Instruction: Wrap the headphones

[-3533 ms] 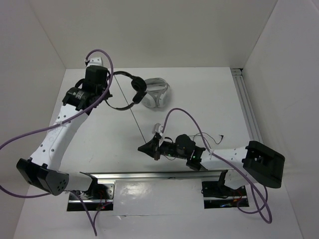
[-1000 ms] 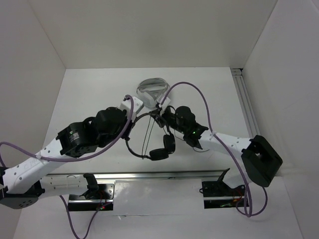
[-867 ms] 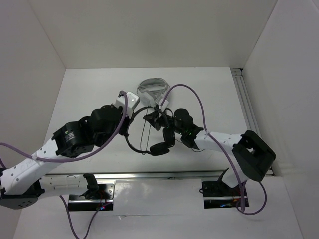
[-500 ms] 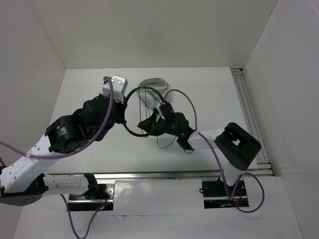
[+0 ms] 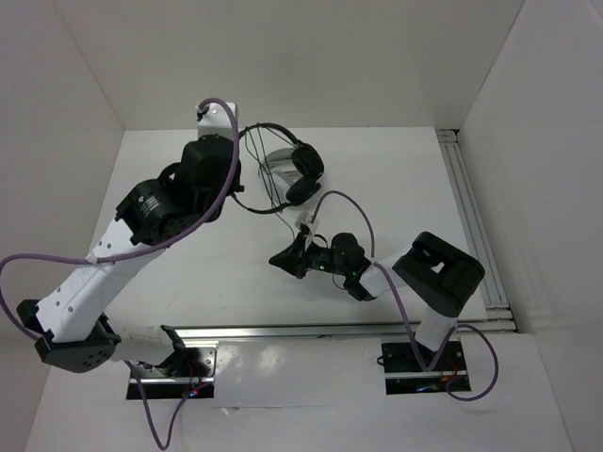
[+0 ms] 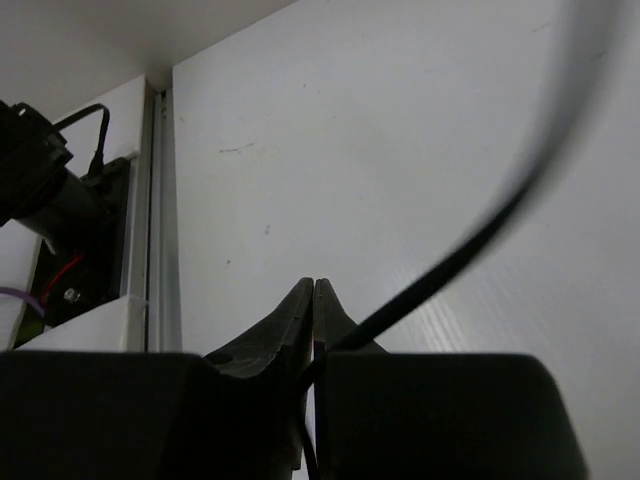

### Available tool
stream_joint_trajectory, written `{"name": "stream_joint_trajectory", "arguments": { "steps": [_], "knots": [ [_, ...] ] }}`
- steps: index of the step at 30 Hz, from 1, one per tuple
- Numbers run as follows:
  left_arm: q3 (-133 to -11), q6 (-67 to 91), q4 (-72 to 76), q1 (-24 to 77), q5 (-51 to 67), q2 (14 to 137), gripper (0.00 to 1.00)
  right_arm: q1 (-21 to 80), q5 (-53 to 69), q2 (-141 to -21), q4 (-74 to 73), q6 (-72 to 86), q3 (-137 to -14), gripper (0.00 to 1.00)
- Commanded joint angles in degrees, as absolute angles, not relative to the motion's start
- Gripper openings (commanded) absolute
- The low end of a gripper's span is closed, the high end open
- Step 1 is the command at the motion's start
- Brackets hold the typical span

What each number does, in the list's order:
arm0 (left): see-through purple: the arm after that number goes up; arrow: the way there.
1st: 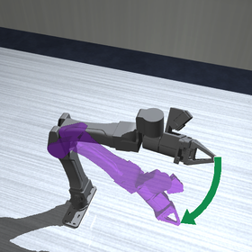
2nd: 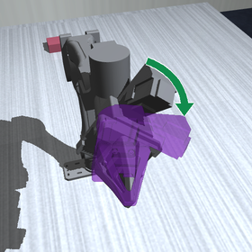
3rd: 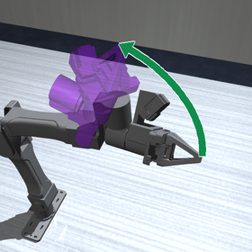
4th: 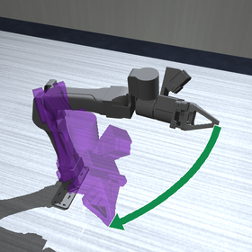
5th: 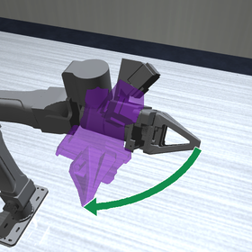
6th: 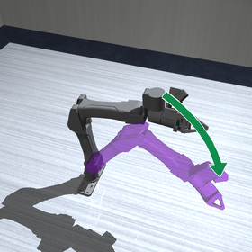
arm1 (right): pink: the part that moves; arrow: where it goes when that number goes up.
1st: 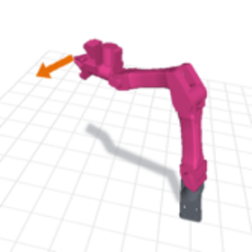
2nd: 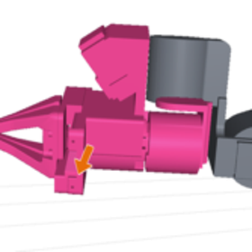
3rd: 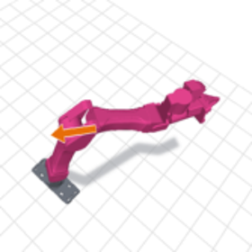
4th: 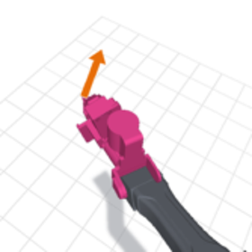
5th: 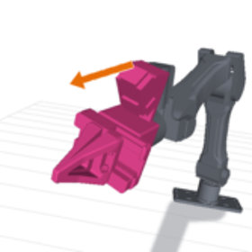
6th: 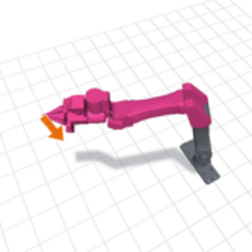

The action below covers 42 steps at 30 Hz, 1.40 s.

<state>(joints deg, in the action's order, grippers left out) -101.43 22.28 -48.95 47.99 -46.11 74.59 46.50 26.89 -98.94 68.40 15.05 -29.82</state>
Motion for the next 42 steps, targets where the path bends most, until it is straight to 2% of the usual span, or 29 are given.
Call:
{"name": "stream_joint_trajectory", "arguments": {
  "steps": [1, 6, 10, 16, 21, 26, 30, 34, 42],
  "knots": [
    [-106.69, 20.66, -43.59, 42.55, -41.85, 75.93, 0.0, 47.72, 27.16, -99.05, 75.67, 15.73, -27.16, 0.09],
    [-107.84, 20.13, -42.2, 33.33, -35.52, 79.8, 0.0, 49.57, 25.76, -97.82, 74.89, 15.73, -24.08, 0.06],
    [-106.18, 18.11, -40.78, 30.15, -35.33, 82.35, 0.0, 54.47, 21.72, -91.87, 69.1, 12.15, -23.55, 0.0],
    [-97.13, 16.17, -35.43, 27.69, -40.33, 82.97, 0.0, 61.95, 9.07, -78.24, 49.16, 3.36, -26.62, 0.0],
    [-92.03, 14.07, -33.57, 26.37, -39.03, 82.97, 0.0, 70.04, -4.0, -66.81, 31.14, -2.71, -31.89, 0.0],
    [-89.12, 10.29, -34.35, 28.91, -39.02, 83.5, 0.0, 76.98, -16.41, -64.86, 16.65, -10.26, -41.56, 0.0],
    [-87.9, 8.62, -39.72, 32.78, -39.02, 82.63, 0.0, 77.7, -26.7, -67.05, 8.73, -14.06, -47.45, 0.0],
    [-87.19, 11.24, -46.83, 33.84, -36.75, 81.04, 0.0, 78.83, -39.94, -67.06, 7.47, -16.87, -49.31, 0.0],
    [-77.35, 13.62, -49.66, 37.44, -37.96, 77.88, 0.0, 78.84, -52.37, -67.06, 8.7, -27.75, -52.29, 0.0]
  ]
}}
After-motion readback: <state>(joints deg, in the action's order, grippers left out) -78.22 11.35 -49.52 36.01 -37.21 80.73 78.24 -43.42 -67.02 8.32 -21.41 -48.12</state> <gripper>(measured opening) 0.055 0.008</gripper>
